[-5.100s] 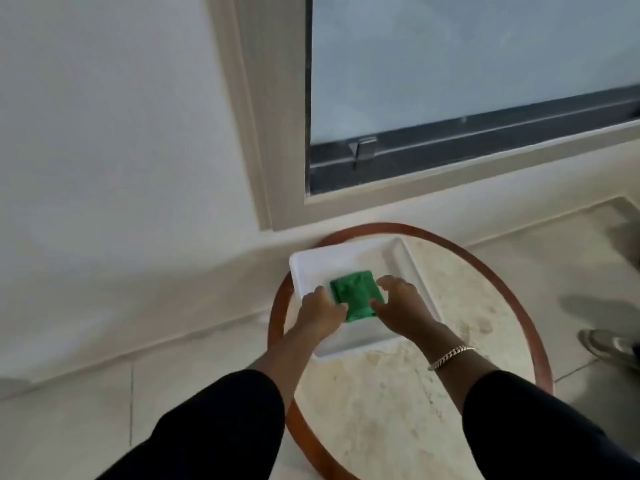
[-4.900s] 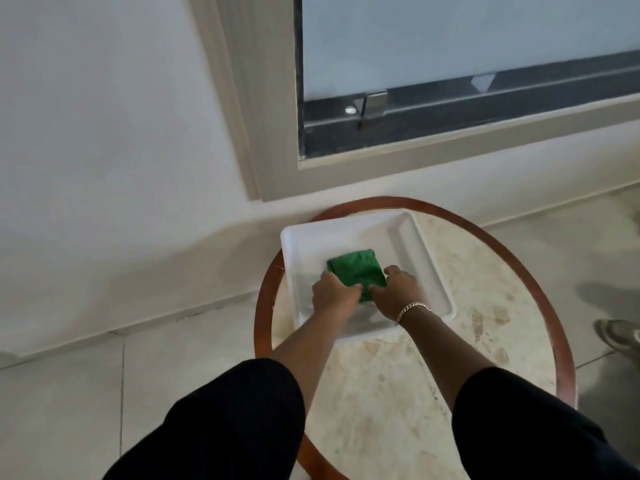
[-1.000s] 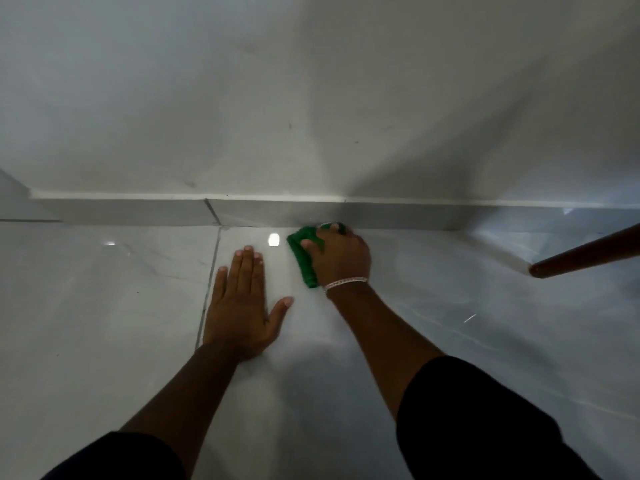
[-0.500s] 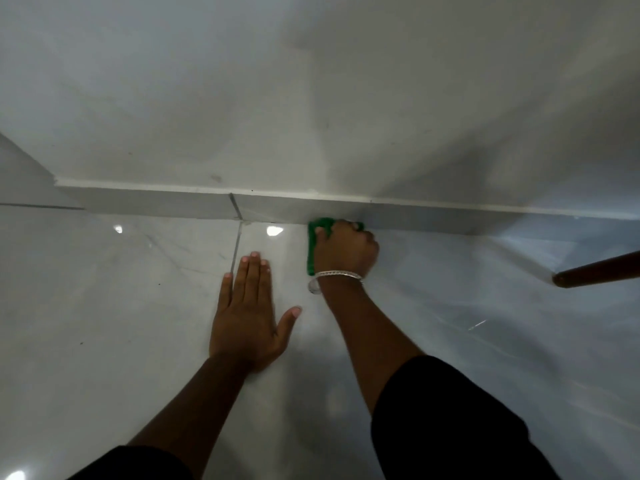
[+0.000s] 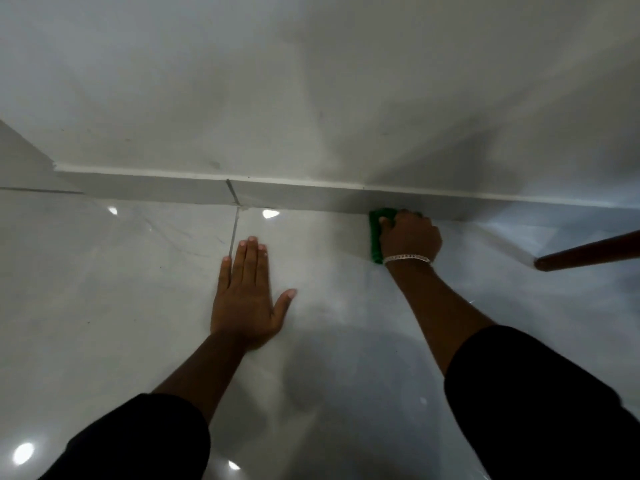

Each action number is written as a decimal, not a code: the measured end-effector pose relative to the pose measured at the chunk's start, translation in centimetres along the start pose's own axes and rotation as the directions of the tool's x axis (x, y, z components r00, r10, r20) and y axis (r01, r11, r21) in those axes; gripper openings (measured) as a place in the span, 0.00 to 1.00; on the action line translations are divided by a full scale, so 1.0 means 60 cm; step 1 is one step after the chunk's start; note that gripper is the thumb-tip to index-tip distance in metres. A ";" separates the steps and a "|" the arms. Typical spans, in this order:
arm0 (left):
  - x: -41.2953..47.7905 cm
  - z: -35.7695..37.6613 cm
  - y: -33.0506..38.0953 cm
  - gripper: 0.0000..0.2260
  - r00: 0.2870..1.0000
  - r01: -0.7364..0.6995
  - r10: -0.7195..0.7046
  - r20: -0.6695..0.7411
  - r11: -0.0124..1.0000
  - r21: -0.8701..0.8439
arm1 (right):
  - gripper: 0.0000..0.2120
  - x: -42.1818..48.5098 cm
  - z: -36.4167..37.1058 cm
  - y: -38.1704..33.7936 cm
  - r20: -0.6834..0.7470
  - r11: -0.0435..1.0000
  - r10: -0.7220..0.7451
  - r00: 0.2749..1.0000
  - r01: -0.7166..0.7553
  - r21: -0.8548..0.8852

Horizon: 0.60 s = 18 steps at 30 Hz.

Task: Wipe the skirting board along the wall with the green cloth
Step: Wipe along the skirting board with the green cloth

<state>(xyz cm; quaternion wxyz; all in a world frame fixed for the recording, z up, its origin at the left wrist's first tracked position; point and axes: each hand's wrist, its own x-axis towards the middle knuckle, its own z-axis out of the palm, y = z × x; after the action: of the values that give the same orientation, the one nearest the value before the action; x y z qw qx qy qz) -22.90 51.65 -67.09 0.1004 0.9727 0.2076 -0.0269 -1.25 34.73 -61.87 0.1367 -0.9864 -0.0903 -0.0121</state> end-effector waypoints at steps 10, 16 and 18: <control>0.004 0.010 -0.002 0.40 1.000 -0.022 0.022 -0.015 0.999 0.041 | 0.17 -0.082 0.056 -0.203 0.166 0.973 -0.222 0.961 0.230 -0.028; 0.003 0.006 -0.004 0.40 1.000 -0.028 0.028 -0.012 0.999 0.023 | 0.17 -0.036 0.006 -0.066 0.243 0.946 -0.319 0.916 0.324 0.020; 0.003 0.005 -0.005 0.40 1.000 -0.029 0.029 -0.005 0.999 0.018 | 0.19 -0.014 -0.008 -0.007 0.239 0.968 -0.234 0.943 0.248 -0.033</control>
<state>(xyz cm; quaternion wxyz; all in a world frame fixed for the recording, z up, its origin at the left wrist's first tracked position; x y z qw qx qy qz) -22.85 51.91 -67.44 0.0917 0.9765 0.1933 -0.0247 -2.13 34.85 -61.30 0.0918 -0.9663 -0.2253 0.0842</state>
